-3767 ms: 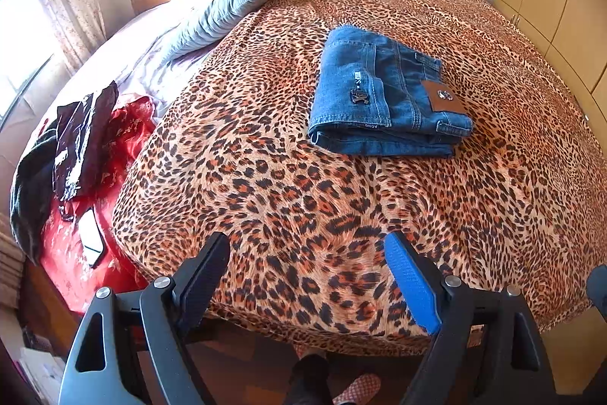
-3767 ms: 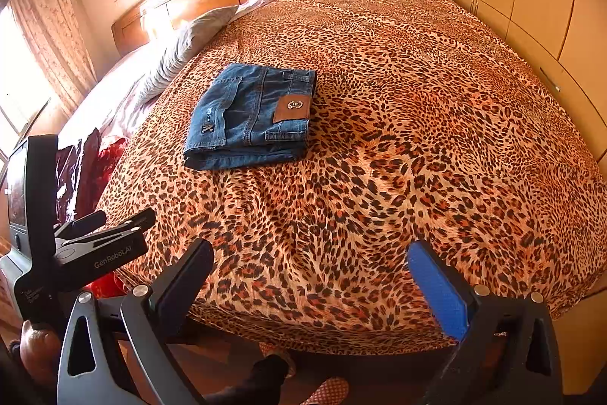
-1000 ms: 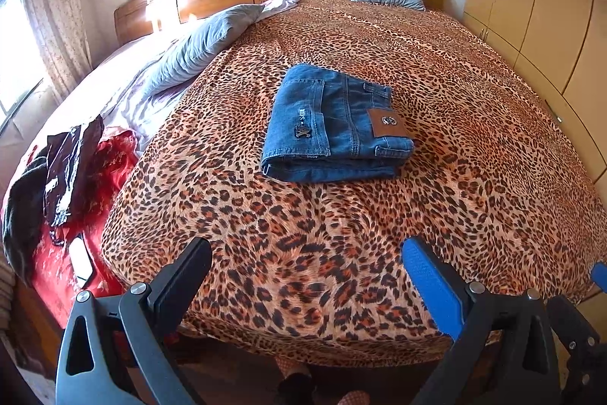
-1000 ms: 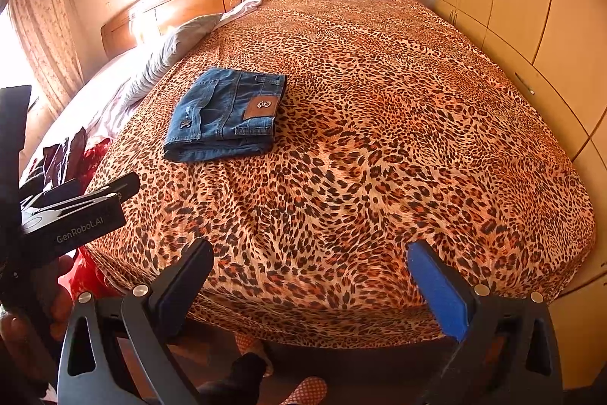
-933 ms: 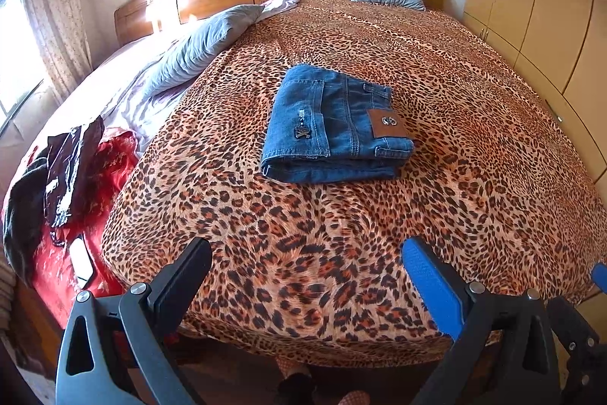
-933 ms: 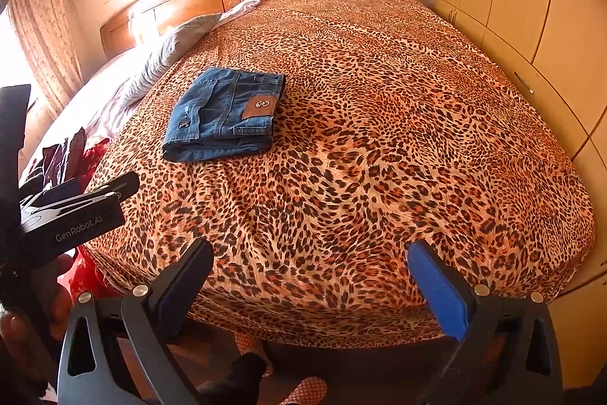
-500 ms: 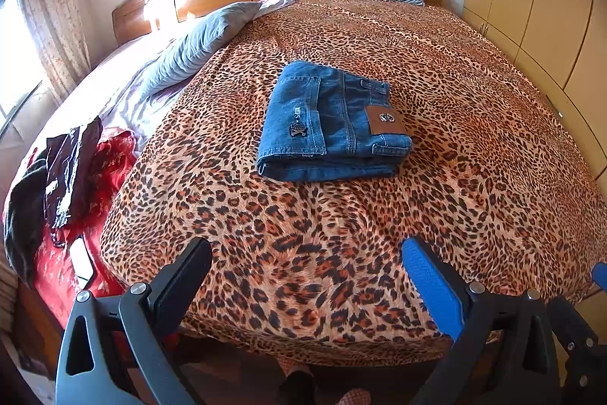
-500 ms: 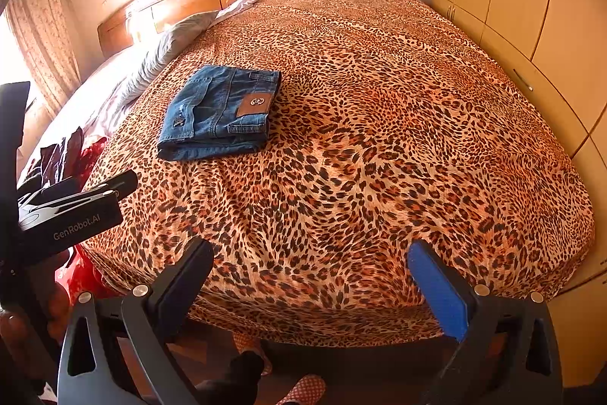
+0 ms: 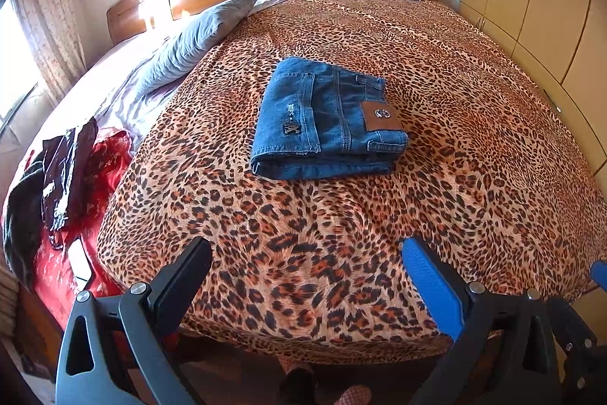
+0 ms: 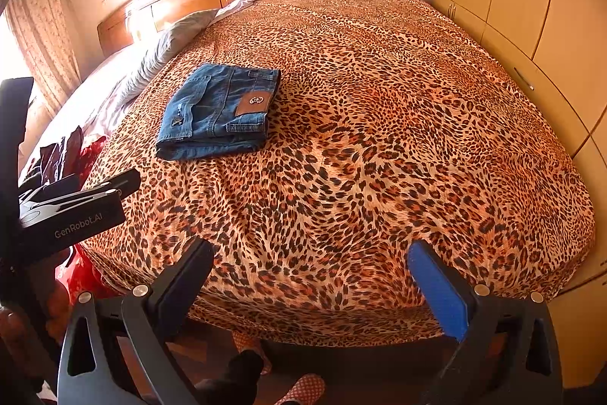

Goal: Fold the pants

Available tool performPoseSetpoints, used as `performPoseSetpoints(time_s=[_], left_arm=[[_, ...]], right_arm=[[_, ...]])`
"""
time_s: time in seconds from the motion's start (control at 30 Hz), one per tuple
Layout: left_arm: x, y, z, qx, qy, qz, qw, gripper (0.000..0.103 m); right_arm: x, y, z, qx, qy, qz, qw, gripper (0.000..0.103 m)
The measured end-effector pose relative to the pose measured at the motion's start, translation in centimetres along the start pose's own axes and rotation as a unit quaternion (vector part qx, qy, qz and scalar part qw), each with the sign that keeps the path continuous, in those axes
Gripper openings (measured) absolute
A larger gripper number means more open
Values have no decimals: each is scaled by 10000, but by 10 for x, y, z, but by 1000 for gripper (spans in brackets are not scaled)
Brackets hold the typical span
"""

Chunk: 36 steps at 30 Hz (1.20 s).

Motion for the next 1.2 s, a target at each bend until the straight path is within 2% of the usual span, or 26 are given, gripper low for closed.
performPoseSetpoints(time_s=[1.2], left_arm=[[0, -5, 0, 198, -34, 168, 9997, 102]], right_arm=[[0, 0, -3, 28, 11, 7, 10000, 103]])
Point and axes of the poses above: each gripper's, at about its wrist camera, not at the fingertips, and y roughly against the way its jaws point, z to its left, x to its underside, the point moved 2 cm from there along -y, roughly the way its jaws point, and after that the axes turned 4 degrees about -z, right-handed, at the moved point
